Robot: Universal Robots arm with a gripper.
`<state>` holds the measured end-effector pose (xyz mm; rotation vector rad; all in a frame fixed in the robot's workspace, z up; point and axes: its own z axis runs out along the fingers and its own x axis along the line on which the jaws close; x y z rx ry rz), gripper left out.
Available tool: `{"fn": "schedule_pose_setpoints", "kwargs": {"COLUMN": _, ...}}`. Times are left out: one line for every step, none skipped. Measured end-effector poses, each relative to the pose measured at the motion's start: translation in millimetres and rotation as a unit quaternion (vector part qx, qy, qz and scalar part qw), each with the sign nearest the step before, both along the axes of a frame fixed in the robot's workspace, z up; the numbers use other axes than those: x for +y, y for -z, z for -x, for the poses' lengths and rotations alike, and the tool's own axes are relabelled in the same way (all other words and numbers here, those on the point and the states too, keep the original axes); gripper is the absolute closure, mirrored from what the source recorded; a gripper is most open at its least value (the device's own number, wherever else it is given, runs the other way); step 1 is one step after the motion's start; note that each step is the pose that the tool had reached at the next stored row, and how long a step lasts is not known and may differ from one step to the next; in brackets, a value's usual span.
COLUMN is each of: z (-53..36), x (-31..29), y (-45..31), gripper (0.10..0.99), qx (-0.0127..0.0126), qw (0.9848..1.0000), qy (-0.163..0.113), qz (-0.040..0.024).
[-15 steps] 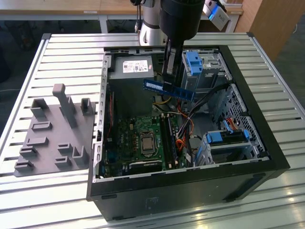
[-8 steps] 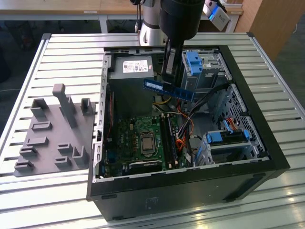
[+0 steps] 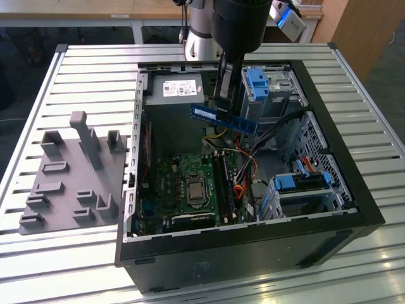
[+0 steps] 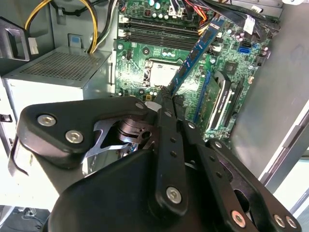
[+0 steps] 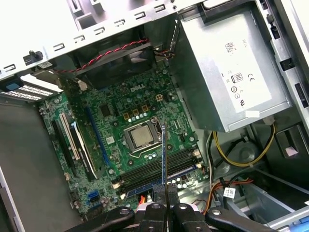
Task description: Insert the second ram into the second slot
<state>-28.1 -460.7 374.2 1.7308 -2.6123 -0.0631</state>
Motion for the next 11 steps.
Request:
{"fn": "schedule_pose_setpoints", "kwargs": {"z": 0.0, "x": 0.0, "y": 0.0, "gripper": 0.957, "qx": 0.0, "qw": 1.0, "qy": 0.001, "qz": 0.0}}
{"fn": "schedule_pose_setpoints", "kwargs": {"z": 0.0, "x": 0.0, "y": 0.0, "gripper": 0.957, "qx": 0.0, "qw": 1.0, "qy": 0.002, "qz": 0.0}}
{"fn": "schedule_pose_setpoints", "kwargs": {"z": 0.0, "x": 0.0, "y": 0.0, "gripper": 0.957, "qx": 0.0, "qw": 1.0, "qy": 0.004, "qz": 0.0}}
{"fn": "schedule_pose_setpoints", "kwargs": {"z": 0.0, "x": 0.0, "y": 0.0, "gripper": 0.957, "qx": 0.0, "qw": 1.0, "qy": 0.005, "qz": 0.0}}
{"fn": "schedule_pose_setpoints", "kwargs": {"z": 0.0, "x": 0.0, "y": 0.0, "gripper": 0.957, "qx": 0.0, "qw": 1.0, "qy": 0.006, "qz": 0.0}}
{"fn": "schedule_pose_setpoints", "kwargs": {"z": 0.0, "x": 0.0, "y": 0.0, "gripper": 0.957, "qx": 0.0, "qw": 1.0, "qy": 0.007, "qz": 0.0}}
{"fn": "schedule_pose_setpoints", "kwargs": {"z": 0.0, "x": 0.0, "y": 0.0, "gripper": 0.957, "qx": 0.0, "qw": 1.0, "qy": 0.009, "qz": 0.0}}
{"fn": "schedule_pose_setpoints", "kwargs": {"z": 0.0, "x": 0.0, "y": 0.0, "gripper": 0.957, "qx": 0.0, "qw": 0.9999, "qy": 0.01, "qz": 0.0}}
{"fn": "schedule_pose_setpoints", "kwargs": {"z": 0.0, "x": 0.0, "y": 0.0, "gripper": 0.957, "qx": 0.0, "qw": 0.9999, "qy": 0.011, "qz": 0.0}}
{"fn": "schedule_pose_setpoints", "kwargs": {"z": 0.0, "x": 0.0, "y": 0.0, "gripper": 0.957, "qx": 0.0, "qw": 0.9999, "qy": 0.013, "qz": 0.0}}
{"fn": "schedule_pose_setpoints", "kwargs": {"z": 0.0, "x": 0.0, "y": 0.0, "gripper": 0.957, "qx": 0.0, "qw": 0.9999, "qy": 0.014, "qz": 0.0}}
